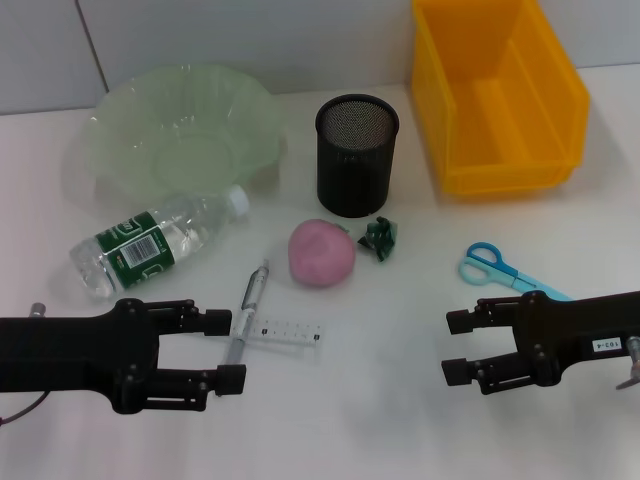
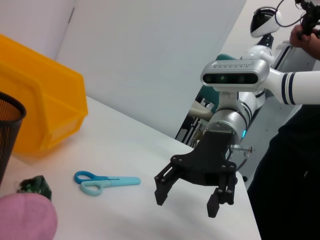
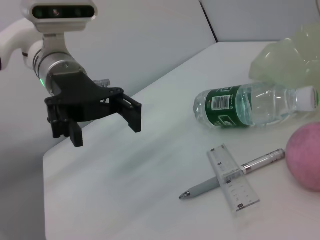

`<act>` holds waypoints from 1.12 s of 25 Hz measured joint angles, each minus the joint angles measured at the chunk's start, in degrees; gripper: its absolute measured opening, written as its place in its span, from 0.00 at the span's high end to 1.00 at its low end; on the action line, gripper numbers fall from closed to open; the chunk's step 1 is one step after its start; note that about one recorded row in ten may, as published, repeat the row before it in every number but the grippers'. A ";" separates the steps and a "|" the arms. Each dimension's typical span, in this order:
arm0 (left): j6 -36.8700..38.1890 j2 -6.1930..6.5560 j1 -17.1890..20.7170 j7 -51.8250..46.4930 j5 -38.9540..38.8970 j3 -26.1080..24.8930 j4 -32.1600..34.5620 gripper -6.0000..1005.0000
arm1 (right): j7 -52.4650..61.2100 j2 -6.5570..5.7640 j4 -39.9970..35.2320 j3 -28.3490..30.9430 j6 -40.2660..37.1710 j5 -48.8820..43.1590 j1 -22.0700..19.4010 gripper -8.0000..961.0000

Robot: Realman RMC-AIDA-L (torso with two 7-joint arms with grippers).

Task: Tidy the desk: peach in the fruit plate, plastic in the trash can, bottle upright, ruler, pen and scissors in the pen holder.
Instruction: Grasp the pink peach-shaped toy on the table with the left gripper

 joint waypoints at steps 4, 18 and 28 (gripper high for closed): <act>-0.19 0.02 -0.48 0.19 0.23 -0.36 0.33 0.22 | -0.07 0.02 -0.01 0.28 0.00 -0.04 -0.08 0.15; -0.42 -0.63 -0.82 1.48 0.36 -1.72 0.69 0.22 | -0.12 0.03 -0.02 0.08 -0.04 -0.05 -0.39 0.15; -14.33 -5.11 -1.90 8.06 -0.20 -1.16 7.51 0.23 | 0.29 0.05 -0.04 0.50 1.03 -0.05 -0.75 0.15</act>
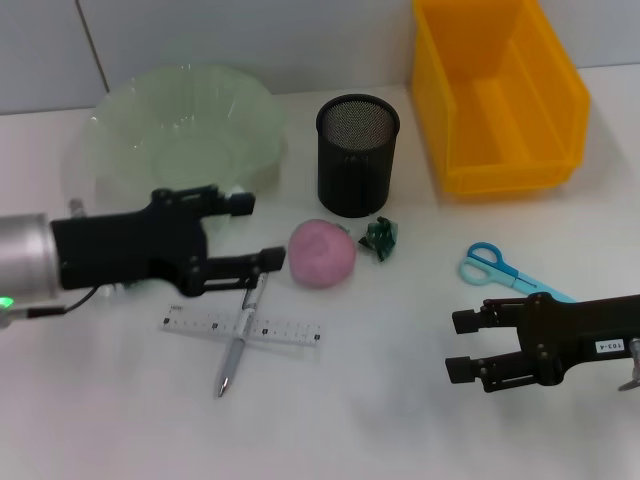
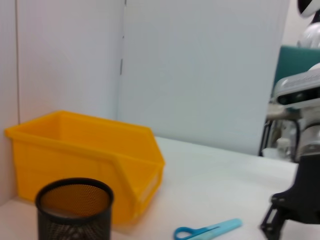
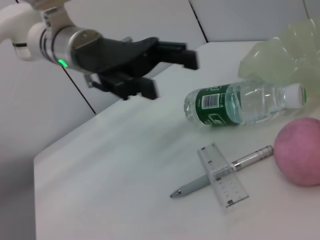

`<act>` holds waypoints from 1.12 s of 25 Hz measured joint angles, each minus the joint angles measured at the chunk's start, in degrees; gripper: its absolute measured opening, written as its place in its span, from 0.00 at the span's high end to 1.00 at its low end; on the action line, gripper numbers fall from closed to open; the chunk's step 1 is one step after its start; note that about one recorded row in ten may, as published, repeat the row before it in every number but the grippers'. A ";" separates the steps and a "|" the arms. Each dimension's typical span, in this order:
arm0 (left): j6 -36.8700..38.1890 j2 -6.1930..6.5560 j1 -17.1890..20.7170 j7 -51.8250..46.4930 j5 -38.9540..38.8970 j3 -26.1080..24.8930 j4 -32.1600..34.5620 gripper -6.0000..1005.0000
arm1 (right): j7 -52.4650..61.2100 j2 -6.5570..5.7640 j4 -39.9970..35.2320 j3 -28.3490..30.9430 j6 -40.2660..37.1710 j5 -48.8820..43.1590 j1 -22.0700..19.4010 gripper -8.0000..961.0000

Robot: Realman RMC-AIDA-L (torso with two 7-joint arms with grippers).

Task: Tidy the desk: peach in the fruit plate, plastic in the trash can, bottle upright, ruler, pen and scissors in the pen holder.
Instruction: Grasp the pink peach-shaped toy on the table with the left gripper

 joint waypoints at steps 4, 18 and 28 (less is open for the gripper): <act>-9.29 -0.01 -2.92 0.04 -0.13 7.39 0.17 0.23 | 0.47 -0.02 0.00 -0.02 0.35 0.00 -0.09 0.15; -32.82 -0.25 -8.21 -7.36 4.30 26.66 -0.34 0.23 | 2.11 -0.17 -0.22 -0.04 0.62 0.00 -0.29 0.15; -38.78 -0.47 -13.35 -13.46 7.92 32.39 -5.36 0.23 | 2.31 -0.30 -0.24 0.05 1.09 0.01 -0.18 0.15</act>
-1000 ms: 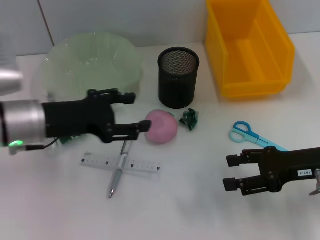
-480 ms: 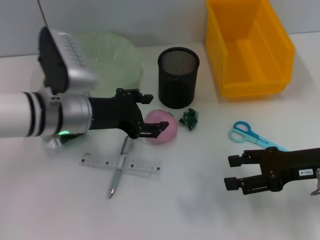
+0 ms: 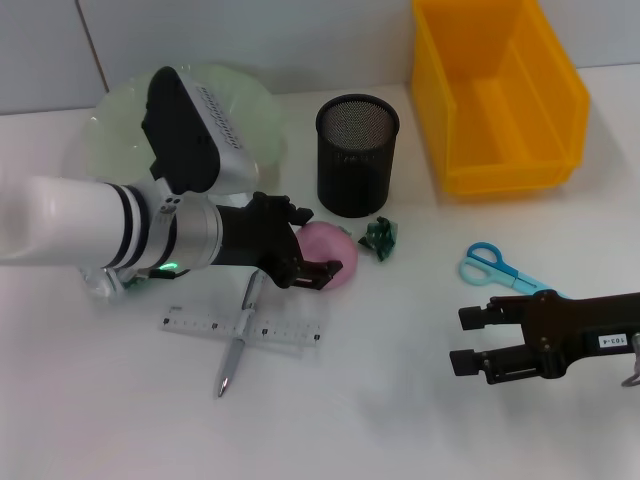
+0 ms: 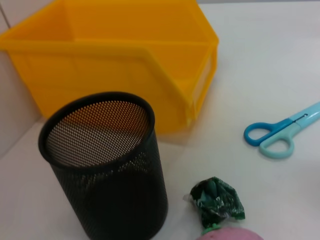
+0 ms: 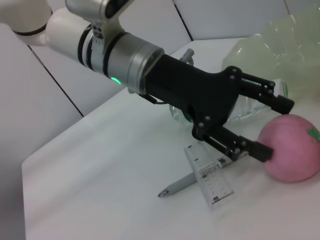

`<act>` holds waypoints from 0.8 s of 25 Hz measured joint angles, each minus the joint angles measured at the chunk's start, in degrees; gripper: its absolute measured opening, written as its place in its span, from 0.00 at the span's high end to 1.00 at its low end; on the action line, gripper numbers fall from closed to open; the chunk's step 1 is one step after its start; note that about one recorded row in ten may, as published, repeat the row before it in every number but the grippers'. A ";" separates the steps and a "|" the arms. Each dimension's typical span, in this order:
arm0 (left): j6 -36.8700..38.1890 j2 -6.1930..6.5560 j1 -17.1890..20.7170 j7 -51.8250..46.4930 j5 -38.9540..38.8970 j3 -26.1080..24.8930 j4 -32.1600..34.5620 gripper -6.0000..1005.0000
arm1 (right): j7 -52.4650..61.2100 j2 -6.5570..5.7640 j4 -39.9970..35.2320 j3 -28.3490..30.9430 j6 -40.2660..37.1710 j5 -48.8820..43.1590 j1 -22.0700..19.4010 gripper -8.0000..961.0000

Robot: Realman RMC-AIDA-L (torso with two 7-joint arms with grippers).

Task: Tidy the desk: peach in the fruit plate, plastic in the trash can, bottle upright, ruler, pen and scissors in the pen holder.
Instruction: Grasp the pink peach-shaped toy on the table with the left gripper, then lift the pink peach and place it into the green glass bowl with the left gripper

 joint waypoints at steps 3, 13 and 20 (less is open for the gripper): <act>-0.28 -0.02 -1.52 -0.36 0.01 -0.01 -2.33 0.23 | 0.00 0.00 -0.01 0.00 0.02 0.00 0.06 0.15; -0.99 -0.10 -1.97 -0.22 -0.25 0.78 -2.99 0.23 | 0.00 0.00 0.03 0.00 0.02 0.00 0.16 0.15; 0.43 0.05 -0.68 -0.24 -1.59 0.43 -1.04 0.47 | 0.00 -0.02 -0.10 0.00 0.01 0.00 -0.06 0.15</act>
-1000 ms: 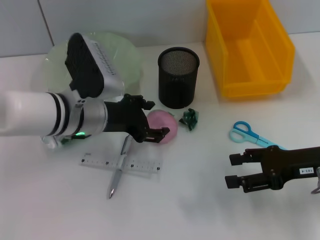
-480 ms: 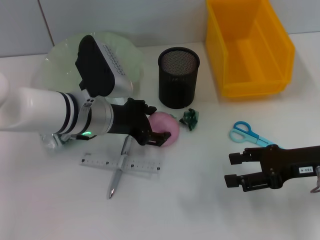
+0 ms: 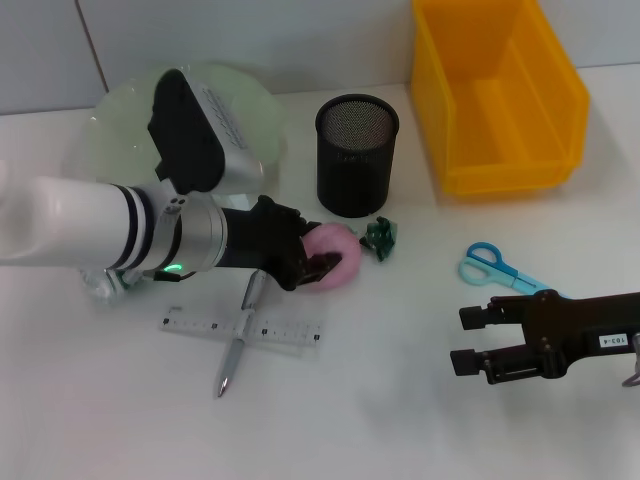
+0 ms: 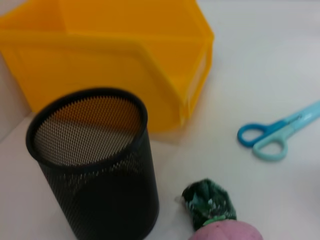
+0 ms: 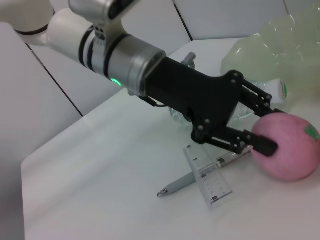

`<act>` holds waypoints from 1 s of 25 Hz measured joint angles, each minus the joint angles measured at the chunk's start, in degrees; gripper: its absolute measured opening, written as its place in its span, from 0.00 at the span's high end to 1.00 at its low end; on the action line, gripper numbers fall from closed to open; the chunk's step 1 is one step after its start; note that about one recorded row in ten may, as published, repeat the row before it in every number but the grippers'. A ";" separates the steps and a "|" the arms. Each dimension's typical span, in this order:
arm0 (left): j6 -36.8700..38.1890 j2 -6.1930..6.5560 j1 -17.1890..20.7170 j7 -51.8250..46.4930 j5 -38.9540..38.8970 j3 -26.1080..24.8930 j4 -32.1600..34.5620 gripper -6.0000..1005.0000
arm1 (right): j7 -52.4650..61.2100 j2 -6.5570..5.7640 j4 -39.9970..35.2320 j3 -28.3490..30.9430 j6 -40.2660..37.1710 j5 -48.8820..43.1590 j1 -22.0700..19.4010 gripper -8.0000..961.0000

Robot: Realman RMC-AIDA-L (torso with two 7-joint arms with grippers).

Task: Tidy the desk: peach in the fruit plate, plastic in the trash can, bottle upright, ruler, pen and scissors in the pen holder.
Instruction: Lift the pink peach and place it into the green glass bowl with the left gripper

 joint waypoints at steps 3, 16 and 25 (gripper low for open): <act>3.94 0.58 2.68 -0.11 -3.03 -2.48 4.24 0.53 | 0.00 -0.01 -0.03 0.00 0.00 0.00 -0.07 0.15; 1.38 0.30 12.61 2.66 -10.08 -19.05 15.49 0.68 | 0.00 -0.07 -0.22 0.00 -0.38 0.33 -0.13 0.15; -18.72 0.28 2.83 12.96 -23.32 -17.93 -4.84 0.76 | 0.00 0.17 -0.29 0.00 -0.55 0.35 0.03 0.15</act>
